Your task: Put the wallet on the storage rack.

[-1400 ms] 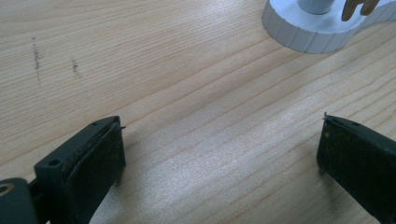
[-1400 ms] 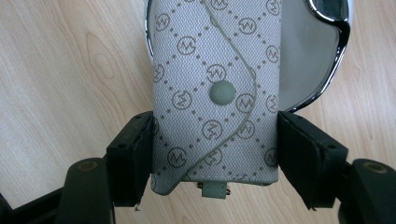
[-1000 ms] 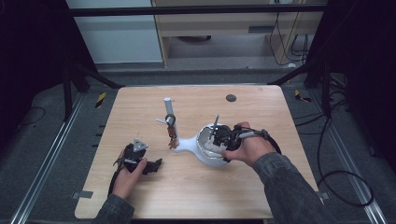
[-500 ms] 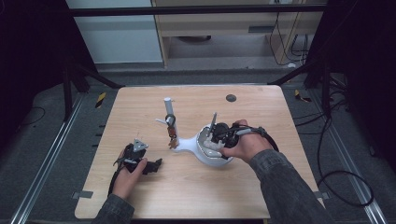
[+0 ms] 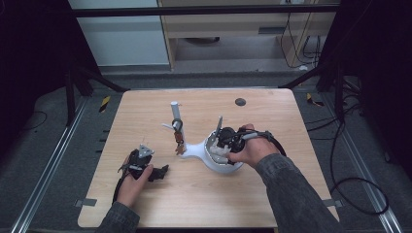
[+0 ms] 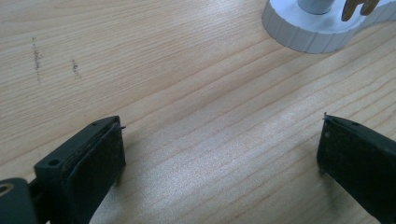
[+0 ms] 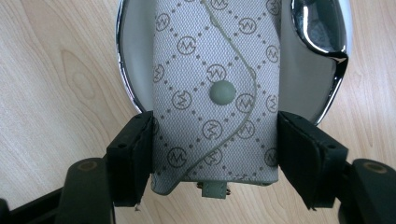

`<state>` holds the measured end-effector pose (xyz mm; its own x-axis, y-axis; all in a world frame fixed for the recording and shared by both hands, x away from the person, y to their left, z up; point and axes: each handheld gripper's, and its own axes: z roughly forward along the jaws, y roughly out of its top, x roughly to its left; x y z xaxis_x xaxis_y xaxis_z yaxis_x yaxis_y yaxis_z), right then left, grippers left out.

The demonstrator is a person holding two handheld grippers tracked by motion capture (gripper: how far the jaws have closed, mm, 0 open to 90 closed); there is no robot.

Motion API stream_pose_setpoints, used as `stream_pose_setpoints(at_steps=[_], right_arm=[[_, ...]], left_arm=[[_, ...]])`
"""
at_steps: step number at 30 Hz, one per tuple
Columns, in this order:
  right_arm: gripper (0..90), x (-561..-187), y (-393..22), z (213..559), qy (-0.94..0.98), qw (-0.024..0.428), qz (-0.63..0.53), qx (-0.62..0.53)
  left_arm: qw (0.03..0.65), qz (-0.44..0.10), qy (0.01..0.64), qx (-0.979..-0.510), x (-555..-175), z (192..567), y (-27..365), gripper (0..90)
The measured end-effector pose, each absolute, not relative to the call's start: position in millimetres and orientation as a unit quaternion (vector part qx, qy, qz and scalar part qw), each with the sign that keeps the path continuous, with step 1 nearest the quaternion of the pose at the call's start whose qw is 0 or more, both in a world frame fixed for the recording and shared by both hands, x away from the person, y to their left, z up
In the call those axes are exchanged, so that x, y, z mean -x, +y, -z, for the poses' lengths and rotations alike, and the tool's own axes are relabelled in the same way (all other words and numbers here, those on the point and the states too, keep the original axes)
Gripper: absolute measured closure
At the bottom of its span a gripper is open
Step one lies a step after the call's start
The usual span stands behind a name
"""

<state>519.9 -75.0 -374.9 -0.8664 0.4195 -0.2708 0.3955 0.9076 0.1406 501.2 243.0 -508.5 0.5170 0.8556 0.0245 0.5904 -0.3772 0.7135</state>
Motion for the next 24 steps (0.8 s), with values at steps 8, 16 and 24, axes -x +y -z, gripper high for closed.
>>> stream_pose_setpoints(at_steps=[8,16,24], right_arm=[[31.1,-521.6,-72.2,377.8,0.966,0.145,-0.042,-0.210],[31.1,-523.5,-69.9,380.1,0.967,0.141,-0.039,-0.209],[31.0,-529.7,-67.7,384.9,0.967,0.135,-0.040,-0.214]], left_arm=[[0.331,-0.200,0.448,-0.806,-501.2,508.5,243.0,0.2],[0.331,-0.199,0.448,-0.806,-501.2,508.5,243.0,0.1],[0.332,-0.199,0.448,-0.806,-501.2,508.5,242.9,0.1]])
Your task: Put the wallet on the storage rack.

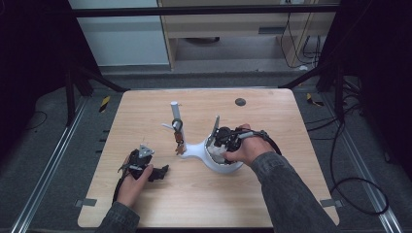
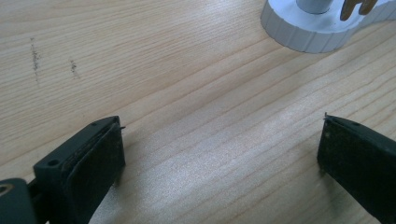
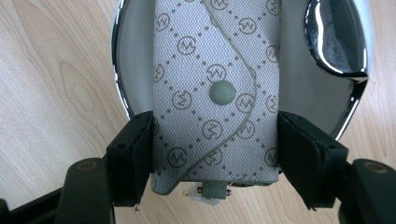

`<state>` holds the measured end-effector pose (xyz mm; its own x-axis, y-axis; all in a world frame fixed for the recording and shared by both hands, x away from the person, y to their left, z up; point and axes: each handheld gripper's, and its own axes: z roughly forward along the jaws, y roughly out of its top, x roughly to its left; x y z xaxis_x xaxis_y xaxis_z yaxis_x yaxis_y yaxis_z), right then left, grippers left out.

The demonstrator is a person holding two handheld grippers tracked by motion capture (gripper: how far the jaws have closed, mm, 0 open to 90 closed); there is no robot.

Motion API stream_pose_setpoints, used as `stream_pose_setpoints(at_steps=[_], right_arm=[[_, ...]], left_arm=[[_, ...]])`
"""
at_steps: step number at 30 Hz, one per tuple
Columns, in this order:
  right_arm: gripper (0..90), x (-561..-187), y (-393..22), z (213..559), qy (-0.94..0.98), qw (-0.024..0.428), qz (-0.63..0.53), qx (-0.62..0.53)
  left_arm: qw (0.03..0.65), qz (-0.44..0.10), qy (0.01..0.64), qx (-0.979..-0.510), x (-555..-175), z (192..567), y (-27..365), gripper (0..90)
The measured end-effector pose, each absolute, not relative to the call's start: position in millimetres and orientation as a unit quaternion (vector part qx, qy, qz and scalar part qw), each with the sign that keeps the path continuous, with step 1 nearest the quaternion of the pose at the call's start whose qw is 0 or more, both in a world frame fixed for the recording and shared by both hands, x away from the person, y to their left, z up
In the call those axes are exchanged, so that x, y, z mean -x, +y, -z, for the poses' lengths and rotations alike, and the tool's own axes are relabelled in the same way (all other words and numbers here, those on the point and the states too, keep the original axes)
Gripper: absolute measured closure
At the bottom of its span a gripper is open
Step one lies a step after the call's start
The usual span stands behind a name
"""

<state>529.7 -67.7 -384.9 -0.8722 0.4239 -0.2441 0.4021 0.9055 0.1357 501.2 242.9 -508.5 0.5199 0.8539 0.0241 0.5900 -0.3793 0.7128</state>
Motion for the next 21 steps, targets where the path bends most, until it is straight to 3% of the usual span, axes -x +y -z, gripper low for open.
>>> stream_pose_setpoints(at_steps=[16,21], right_arm=[[30.5,-535.5,-67.2,388.8,0.966,0.125,-0.040,-0.224],[22.9,-535.0,-64.6,382.6,0.961,0.125,-0.068,-0.236]], left_arm=[[0.331,-0.199,0.447,-0.807,-501.1,508.5,242.9,0.1],[0.331,-0.199,0.447,-0.807,-501.1,508.5,242.8,0.0]])
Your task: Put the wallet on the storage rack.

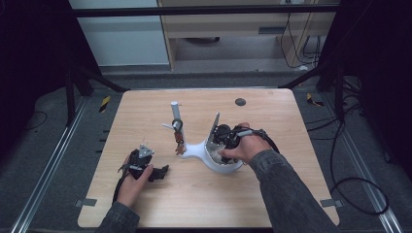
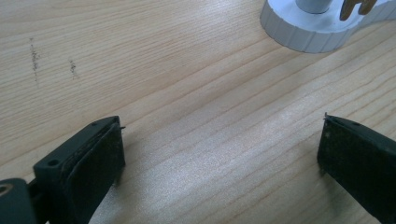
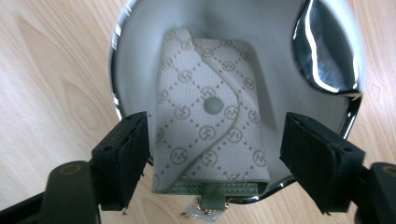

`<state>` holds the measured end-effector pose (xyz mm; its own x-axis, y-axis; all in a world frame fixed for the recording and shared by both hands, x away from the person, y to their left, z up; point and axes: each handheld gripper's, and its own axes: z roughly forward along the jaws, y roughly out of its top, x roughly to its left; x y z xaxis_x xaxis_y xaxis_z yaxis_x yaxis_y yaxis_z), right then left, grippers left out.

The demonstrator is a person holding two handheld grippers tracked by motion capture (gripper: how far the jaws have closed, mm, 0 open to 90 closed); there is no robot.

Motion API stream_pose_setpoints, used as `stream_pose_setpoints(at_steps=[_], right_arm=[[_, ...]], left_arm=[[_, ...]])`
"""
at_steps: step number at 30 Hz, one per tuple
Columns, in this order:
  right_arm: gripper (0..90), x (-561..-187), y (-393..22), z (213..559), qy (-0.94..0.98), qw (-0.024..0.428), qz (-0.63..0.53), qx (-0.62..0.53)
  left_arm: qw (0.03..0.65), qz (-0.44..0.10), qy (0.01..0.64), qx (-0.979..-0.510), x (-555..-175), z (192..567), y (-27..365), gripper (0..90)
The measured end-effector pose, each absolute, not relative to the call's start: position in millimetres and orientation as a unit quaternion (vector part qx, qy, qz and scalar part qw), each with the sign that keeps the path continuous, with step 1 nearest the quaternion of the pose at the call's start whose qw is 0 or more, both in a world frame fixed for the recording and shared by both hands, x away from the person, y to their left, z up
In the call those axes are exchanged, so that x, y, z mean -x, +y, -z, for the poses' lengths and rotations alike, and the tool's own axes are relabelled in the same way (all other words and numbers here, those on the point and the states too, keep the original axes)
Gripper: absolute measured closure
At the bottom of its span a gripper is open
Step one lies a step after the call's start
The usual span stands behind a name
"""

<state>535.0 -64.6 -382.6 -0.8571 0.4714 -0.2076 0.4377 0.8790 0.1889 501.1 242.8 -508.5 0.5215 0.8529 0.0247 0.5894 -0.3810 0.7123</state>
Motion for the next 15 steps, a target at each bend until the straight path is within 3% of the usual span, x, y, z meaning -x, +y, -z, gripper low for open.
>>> stream_pose_setpoints(at_steps=[15], right_arm=[[18.0,-532.1,-65.4,378.2,0.959,0.128,-0.075,-0.242]], left_arm=[[0.331,-0.199,0.447,-0.807,-501.1,508.5,242.8,0.0]])
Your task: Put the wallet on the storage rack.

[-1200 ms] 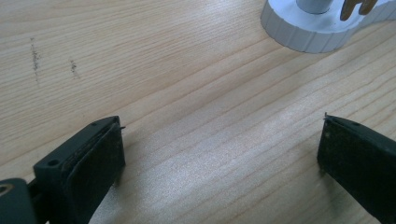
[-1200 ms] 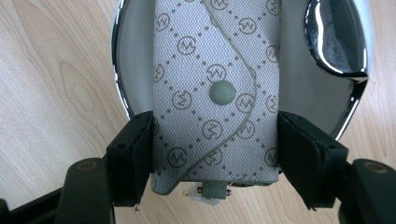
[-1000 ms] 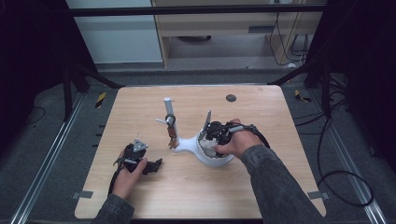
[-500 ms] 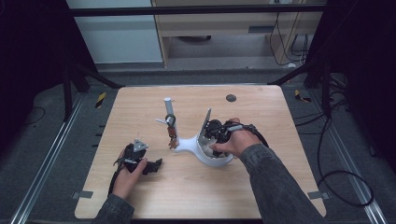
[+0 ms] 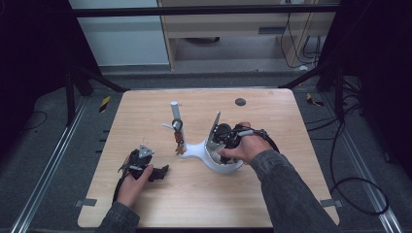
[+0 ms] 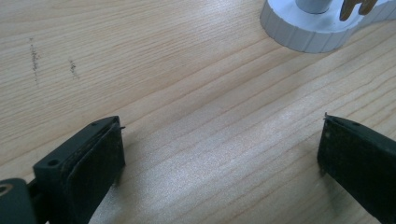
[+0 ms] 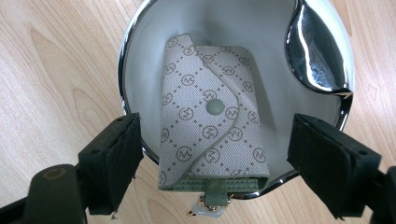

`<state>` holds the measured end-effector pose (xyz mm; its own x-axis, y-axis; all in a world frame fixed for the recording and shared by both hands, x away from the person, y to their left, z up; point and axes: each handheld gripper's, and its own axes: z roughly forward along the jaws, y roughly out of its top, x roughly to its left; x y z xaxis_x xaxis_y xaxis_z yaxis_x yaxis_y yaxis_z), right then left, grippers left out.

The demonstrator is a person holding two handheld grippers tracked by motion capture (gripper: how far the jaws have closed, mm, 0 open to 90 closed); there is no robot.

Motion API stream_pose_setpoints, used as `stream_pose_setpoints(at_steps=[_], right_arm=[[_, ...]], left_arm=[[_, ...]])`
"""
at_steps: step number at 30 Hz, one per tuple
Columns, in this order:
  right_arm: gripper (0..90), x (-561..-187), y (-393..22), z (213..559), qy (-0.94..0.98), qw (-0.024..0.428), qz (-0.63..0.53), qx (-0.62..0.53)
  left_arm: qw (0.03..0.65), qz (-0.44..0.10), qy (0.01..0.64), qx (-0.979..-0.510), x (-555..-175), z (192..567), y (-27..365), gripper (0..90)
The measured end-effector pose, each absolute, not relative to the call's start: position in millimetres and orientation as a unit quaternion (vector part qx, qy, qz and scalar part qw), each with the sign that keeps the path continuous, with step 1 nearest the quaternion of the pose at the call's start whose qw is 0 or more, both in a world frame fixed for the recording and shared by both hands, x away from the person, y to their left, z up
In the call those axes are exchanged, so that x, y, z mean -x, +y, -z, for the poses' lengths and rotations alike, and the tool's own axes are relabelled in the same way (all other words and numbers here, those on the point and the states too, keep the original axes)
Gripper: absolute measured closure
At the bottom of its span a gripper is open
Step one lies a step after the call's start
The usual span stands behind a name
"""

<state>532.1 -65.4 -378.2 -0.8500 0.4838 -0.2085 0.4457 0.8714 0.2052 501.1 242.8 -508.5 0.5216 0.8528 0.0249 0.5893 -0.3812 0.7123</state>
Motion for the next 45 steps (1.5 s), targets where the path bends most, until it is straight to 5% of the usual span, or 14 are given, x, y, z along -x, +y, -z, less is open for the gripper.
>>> stream_pose_setpoints(at_steps=[45], right_arm=[[5.3,-510.7,-110.1,354.9,0.933,0.164,-0.146,-0.284]], left_arm=[[0.331,-0.199,0.447,-0.807,-501.1,508.5,242.8,0.0]])
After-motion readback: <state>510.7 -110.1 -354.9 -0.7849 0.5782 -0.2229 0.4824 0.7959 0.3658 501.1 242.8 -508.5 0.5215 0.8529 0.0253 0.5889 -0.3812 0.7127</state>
